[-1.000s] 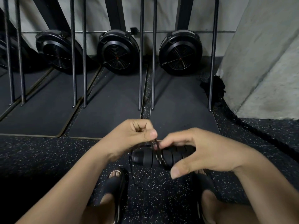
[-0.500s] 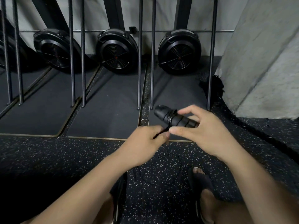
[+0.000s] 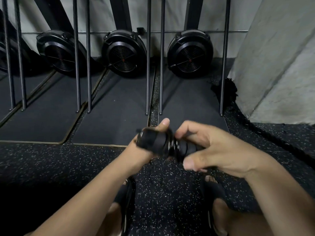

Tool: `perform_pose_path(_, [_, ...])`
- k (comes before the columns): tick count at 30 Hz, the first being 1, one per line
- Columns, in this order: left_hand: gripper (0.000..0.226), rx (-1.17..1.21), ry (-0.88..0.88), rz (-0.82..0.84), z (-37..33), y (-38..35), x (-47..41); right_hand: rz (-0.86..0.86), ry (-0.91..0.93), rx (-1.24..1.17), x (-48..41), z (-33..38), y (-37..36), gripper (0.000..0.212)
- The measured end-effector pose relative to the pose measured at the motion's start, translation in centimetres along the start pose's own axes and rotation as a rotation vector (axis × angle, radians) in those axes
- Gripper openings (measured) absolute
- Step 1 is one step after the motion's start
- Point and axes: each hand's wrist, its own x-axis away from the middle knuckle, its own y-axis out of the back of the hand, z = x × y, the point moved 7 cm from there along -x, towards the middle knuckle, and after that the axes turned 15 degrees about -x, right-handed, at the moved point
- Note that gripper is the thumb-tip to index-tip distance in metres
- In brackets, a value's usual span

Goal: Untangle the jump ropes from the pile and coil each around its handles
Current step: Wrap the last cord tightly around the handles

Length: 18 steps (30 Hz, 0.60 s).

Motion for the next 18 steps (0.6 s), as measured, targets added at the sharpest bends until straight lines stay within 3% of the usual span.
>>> perform_pose_path(1, [0.032,-0.047,0.004,-0.029,0.4,-0.3,0.1,-0.061,0.042,-0.059,-0.1,0.3,0.4,0.045])
perform_pose_path(5, [0.062,0.026,0.165,0.095,0.4,-2.5,0.7,-0.376,0.191,0.006,-0.2,1.0,2.7,0.052])
perform_pose_path(10, [0.038,-0.292,0.048,0.213,-0.5,-3.5,1.5,-0.701,0.207,0.453,-0.1,0.6,5.8,0.049])
perform_pose_path(14, [0.032,-0.501,-0.069,0.252,-1.2,-2.8,1.5,-0.557,0.021,0.736,-0.9,-0.8,6.2,0.054])
perform_pose_path(18, [0.023,-0.425,-0.055,0.273,-1.1,-0.4,1.2,-0.333,-0.165,0.859,-1.3,-2.7,4.9,0.062])
